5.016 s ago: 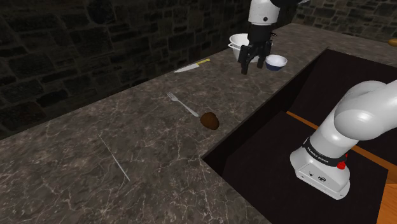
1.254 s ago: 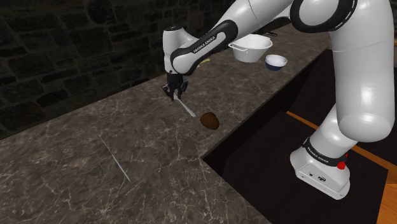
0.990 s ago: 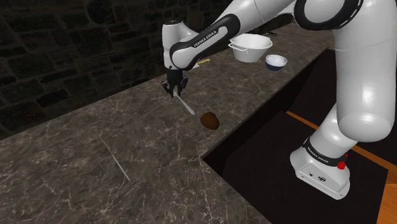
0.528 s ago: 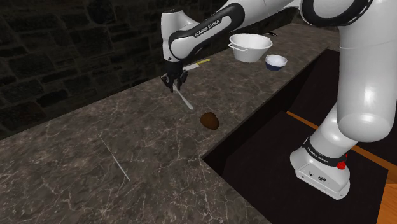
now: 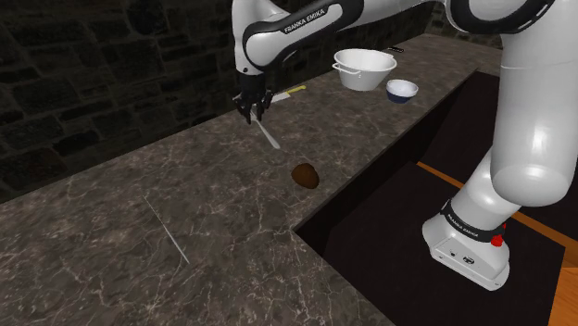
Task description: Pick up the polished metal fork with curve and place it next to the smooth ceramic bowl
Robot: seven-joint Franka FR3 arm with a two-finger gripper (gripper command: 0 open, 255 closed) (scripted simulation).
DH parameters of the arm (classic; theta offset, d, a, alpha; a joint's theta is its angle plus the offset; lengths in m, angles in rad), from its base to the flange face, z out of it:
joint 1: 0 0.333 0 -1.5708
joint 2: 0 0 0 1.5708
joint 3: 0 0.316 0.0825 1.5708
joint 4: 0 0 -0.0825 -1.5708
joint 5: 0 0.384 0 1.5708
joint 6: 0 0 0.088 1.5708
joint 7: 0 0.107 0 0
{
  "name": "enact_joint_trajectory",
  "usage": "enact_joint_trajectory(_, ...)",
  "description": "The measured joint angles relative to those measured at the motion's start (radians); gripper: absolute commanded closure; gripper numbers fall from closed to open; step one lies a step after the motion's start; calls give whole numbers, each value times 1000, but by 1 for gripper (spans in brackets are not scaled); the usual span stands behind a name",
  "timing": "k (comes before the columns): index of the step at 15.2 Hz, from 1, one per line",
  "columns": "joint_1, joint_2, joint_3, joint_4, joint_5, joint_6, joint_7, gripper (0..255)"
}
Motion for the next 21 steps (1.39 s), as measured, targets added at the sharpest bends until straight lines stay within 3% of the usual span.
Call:
enact_joint_trajectory(7,-10,-39,4,30,14,-68,-17,255)
enact_joint_trajectory(21,-228,-227,-70,-228,98,16,-323,255)
